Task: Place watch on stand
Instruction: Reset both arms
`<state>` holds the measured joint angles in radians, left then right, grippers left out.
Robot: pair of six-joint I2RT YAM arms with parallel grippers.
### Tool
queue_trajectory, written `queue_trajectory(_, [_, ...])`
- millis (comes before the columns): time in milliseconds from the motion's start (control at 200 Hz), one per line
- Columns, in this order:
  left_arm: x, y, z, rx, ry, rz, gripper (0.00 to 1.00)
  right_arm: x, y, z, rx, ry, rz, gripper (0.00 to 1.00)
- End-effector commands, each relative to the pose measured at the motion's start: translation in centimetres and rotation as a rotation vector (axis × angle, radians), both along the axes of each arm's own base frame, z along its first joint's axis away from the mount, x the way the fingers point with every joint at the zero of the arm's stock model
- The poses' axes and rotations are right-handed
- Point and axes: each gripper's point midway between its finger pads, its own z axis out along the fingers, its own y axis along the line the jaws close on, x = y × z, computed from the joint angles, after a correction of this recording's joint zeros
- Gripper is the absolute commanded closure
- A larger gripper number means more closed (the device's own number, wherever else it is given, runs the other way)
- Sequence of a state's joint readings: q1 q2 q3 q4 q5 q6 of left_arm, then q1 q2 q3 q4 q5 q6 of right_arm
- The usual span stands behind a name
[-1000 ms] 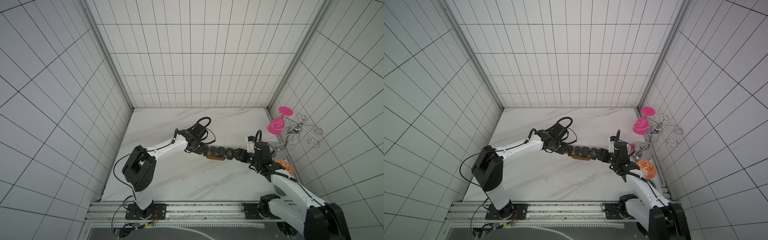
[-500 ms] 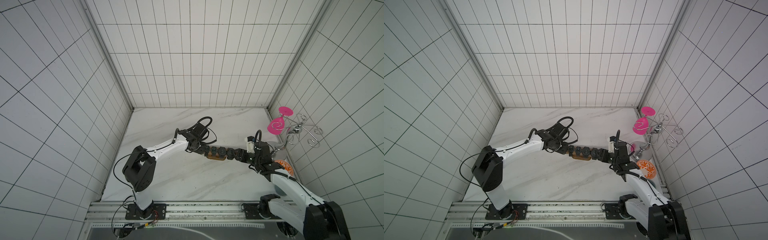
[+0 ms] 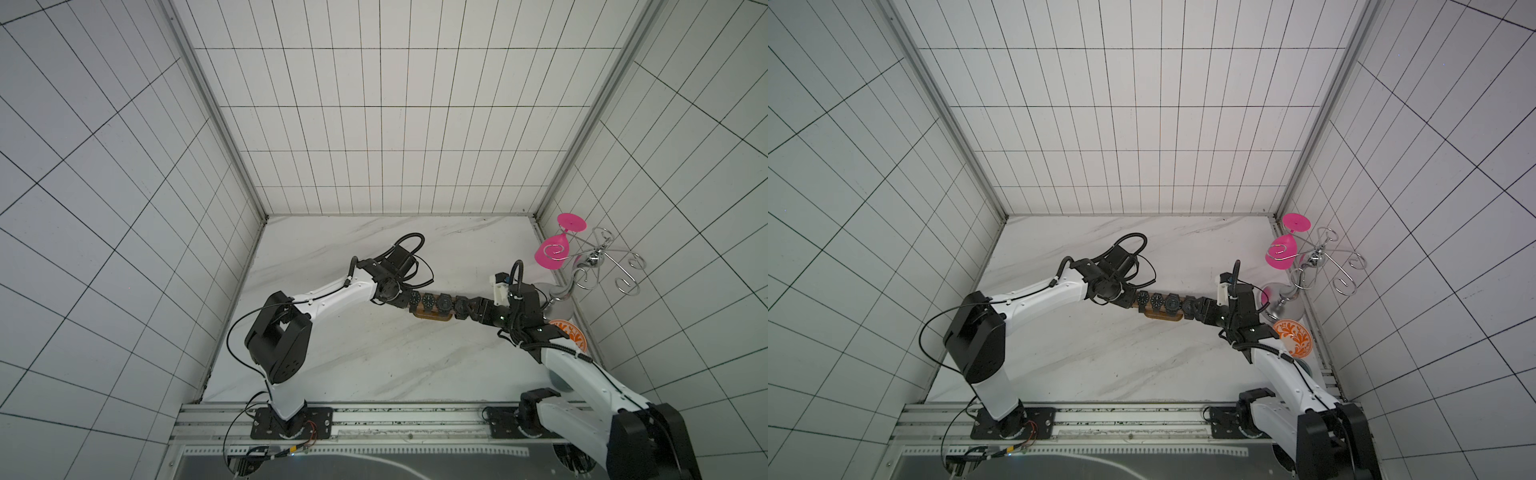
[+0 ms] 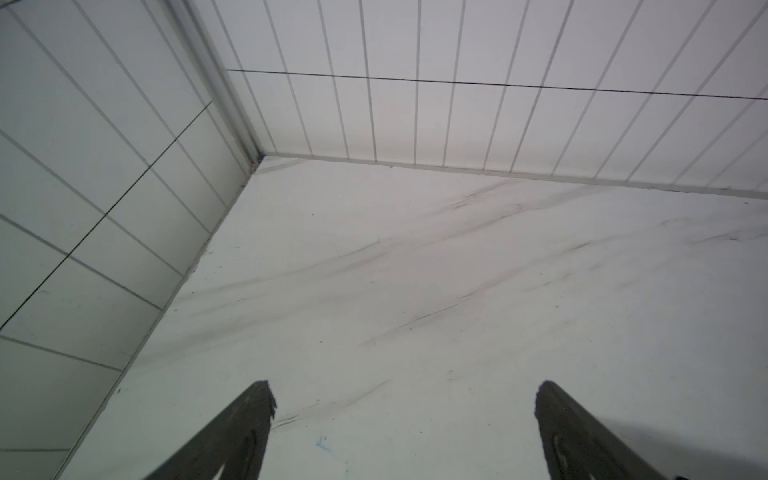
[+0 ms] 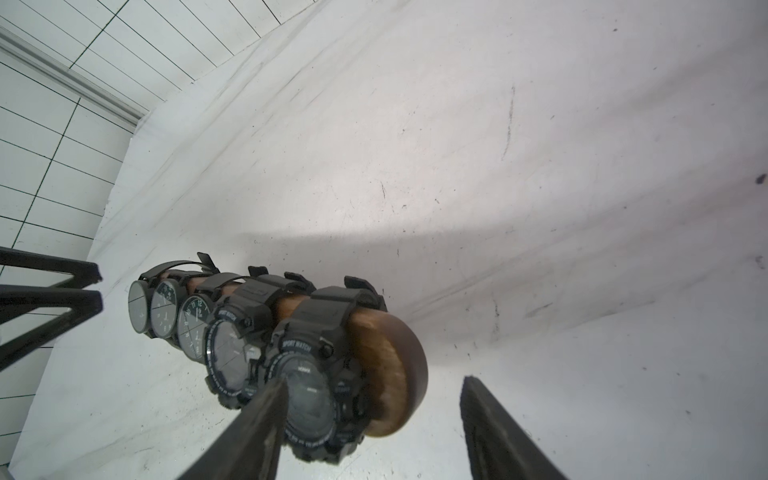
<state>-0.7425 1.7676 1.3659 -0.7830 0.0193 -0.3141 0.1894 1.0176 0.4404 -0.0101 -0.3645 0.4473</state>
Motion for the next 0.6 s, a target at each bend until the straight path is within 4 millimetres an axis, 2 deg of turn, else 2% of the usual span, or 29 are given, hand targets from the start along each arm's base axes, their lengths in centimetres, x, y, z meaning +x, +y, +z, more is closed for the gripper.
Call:
queue_trajectory(0, [0.77,-1.87,1.46,-0.067,-0.031,-0.033,0.63,-0.68,-0.47,-1.12,-0.011,0.015,-0.011,0.36])
queue_trajectory(200, [0.70,-2.02,1.57,-0.069,-0.033,-0.040,0.60,-0.67,-0.55,-1.14,-0.016,0.014,-0.014,0.36])
queue_trajectory(415, [0.77,-1.41,1.24,-0.041,-0.036,-0.025,0.50,-0.56,-0.73,-0.78,-0.024,0.005,-0.021,0.35])
queue_trajectory(595, [0.98,-1.24,1.81,-0.037,-0.055,-0.019,0.49,-0.50,-0.87,-0.42,-0.031,-0.004,-0.027,0.35])
